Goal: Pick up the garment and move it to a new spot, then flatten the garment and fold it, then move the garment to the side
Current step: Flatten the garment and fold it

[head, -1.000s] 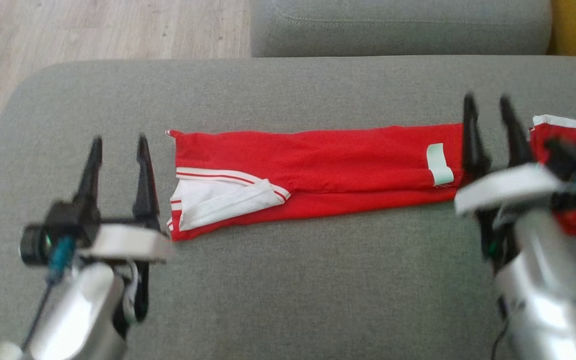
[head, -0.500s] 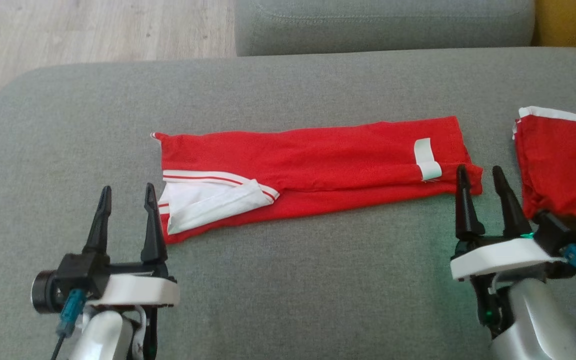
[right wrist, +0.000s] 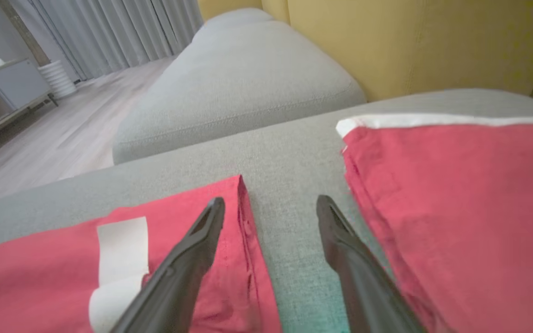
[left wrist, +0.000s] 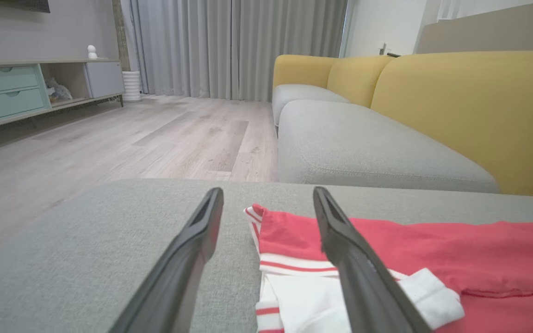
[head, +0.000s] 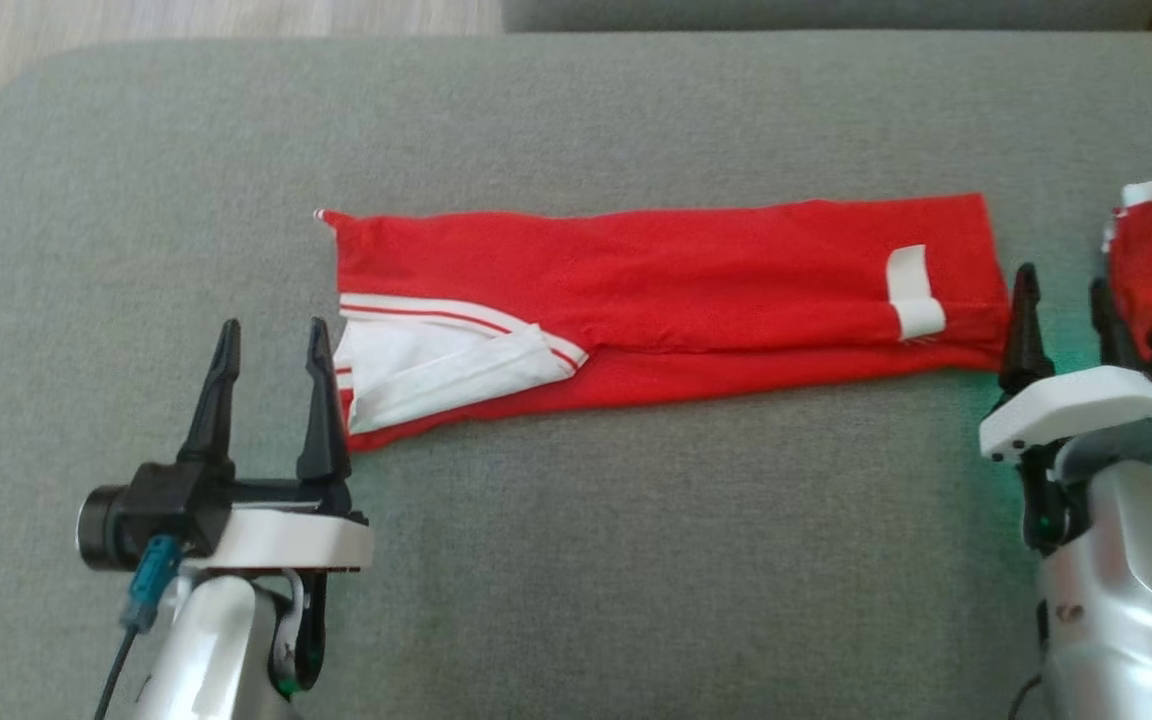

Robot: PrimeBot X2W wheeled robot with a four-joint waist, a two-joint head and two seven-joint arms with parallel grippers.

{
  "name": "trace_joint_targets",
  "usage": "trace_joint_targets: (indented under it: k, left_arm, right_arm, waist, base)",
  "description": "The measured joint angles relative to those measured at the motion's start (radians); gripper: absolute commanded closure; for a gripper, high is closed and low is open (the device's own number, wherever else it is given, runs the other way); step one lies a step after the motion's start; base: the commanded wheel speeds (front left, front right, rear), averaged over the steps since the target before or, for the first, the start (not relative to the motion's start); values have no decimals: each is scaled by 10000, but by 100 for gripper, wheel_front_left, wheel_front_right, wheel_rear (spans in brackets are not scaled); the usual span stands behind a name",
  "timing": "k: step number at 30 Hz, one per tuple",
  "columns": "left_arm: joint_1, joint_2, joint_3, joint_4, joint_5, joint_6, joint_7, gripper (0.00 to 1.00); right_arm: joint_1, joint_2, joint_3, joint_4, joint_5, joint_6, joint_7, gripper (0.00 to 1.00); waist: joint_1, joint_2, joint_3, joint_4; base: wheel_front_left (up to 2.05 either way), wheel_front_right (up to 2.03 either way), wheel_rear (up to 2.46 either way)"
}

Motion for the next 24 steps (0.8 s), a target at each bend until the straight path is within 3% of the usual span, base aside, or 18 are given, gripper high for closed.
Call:
trace_joint_targets:
  k: [13, 15, 16, 20, 24]
  left_arm:
    - [-303, -330, 585, 299, 577, -483, 0, 0]
    - [-304, -347, 690, 322, 690, -566, 0, 0]
    - [-305, -351, 723, 326, 734, -571, 0, 0]
    - [-307, -366, 924, 332, 825, -652, 0, 0]
    - [-304, -401, 1009, 351, 886, -662, 0, 0]
  right_arm:
    - [-1384, -71, 157, 3225, -295, 0, 276, 0]
    - [-1674, -105, 155, 3741, -414, 0, 303, 74]
    - [-1749, -109, 161, 3887, -433, 0, 301, 100]
    - [-1915, -21, -67, 4178, -669, 0, 105, 100]
    - [-1886, 21, -995, 4069, -1396, 0, -42, 100]
  waist:
    - [-1, 0, 315, 167]
    - [-2, 0, 260, 102]
    - [-2, 0, 236, 78]
    - [-2, 0, 119, -34]
    - [-1, 0, -19, -141]
  base:
    - [0, 0, 0]
    - [0, 0, 0]
    - [0, 0, 0]
    - [0, 0, 0]
    - [0, 0, 0]
